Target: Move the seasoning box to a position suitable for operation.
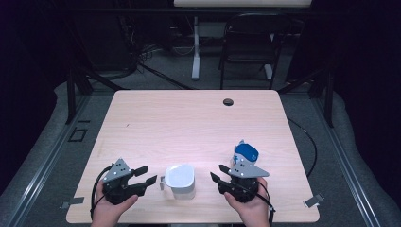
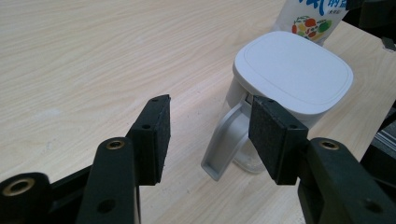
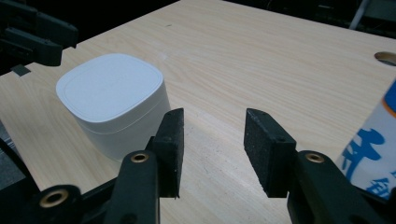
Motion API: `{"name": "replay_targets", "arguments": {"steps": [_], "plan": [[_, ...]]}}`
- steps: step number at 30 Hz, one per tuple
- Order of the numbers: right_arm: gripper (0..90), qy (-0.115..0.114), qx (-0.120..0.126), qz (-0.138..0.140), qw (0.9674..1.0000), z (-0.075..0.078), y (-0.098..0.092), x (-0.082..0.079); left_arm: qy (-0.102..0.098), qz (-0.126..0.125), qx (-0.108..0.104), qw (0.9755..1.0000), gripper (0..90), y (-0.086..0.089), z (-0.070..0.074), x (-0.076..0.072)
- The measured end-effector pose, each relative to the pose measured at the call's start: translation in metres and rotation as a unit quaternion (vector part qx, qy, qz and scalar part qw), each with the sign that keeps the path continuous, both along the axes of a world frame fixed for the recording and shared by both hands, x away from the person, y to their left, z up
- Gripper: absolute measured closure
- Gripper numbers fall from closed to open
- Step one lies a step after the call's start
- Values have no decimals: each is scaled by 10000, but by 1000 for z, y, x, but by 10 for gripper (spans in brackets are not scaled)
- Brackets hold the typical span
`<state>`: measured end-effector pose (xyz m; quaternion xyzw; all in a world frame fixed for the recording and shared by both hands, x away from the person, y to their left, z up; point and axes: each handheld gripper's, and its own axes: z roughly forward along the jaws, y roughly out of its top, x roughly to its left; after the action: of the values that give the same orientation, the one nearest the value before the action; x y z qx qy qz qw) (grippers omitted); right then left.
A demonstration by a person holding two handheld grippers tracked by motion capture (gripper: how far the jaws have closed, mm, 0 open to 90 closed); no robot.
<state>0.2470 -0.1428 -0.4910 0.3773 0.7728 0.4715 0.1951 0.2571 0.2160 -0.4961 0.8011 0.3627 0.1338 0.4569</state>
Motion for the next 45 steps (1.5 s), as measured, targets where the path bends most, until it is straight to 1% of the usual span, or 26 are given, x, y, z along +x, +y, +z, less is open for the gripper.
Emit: {"name": "replay_targets", "arguments": {"steps": [1,3,4,5,7,8,10,12,13,14,16,17,19,20,21,23,27,31,32,34,35,37,38,39,42,45], "plan": [[581,10,4,39,10000,0,1,1,-30,-1,-78,10000,485,0,1,0],[572,47,-35,150,9999,1,4,3,-79,-68,-77,9999,491,-1,4,1],[571,13,-100,223,9997,2,6,4,-120,-84,-46,9999,505,-2,6,1],[568,-3,-111,268,9996,3,8,4,-144,-82,-30,9999,511,-3,8,2],[560,-44,-41,348,9994,4,12,5,-173,-115,-21,9998,517,-4,12,2],[560,-87,-27,399,9992,5,14,6,-165,-158,-30,9997,535,-4,13,3],[551,-128,-170,413,9989,6,18,8,-157,-220,-32,9996,594,-5,15,3],[552,-139,-184,452,9987,6,21,9,-176,-147,18,9997,640,-7,15,3],[550,-138,-156,476,9987,6,22,9,-148,-198,13,9997,674,-8,15,4],[550,-137,-172,488,9986,6,23,9,-140,-226,-17,9996,694,-9,14,4],[553,-157,-201,506,9984,5,23,9,-147,-303,-3,9994,729,-12,13,4],[553,-81,-200,525,9984,5,24,9,-122,-362,3,9993,757,-13,13,5],[556,-95,-222,499,9985,5,24,8,-133,-470,30,9988,791,-17,12,6],[594,-103,-244,478,9985,5,23,7,-124,-505,48,9986,811,-19,13,6],[616,-99,-193,495,9985,4,22,7,-118,-554,-2,9984,834,-21,12,6],[626,-77,-135,501,9986,4,22,8,-131,-636,17,9979,854,-25,13,6],[627,-2,-117,430,9990,1,23,8,-199,-701,-35,9973,880,-31,13,8],[638,45,-47,486,9988,-1,24,8,-210,-716,-80,9972,897,-36,11,10],[649,52,-91,517,9986,-2,24,7,-194,-735,-80,9971,900,-38,10,11],[673,55,-107,533,9985,-4,24,7,-191,-707,-11,9973,900,-40,10,11],[688,47,-113,526,9985,-5,25,6,-192,-716,-14,9972,900,-42,9,11],[710,49,-194,533,9984,-6,25,6,-178,-716,51,9973,900,-43,8,11],[713,53,-202,543,9983,-7,26,5,-178,-716,51,9973,900,-43,8,11],[725,46,-251,566,9981,-7,26,5,-157,-690,107,9974,900,-44,7,11],[747,24,-235,588,9980,-8,27,4,-122,-665,109,9977,900,-43,6,11],[786,3,-300,596,9978,-8,27,4,-133,-663,126,9976,900,-43,6,10]]}}
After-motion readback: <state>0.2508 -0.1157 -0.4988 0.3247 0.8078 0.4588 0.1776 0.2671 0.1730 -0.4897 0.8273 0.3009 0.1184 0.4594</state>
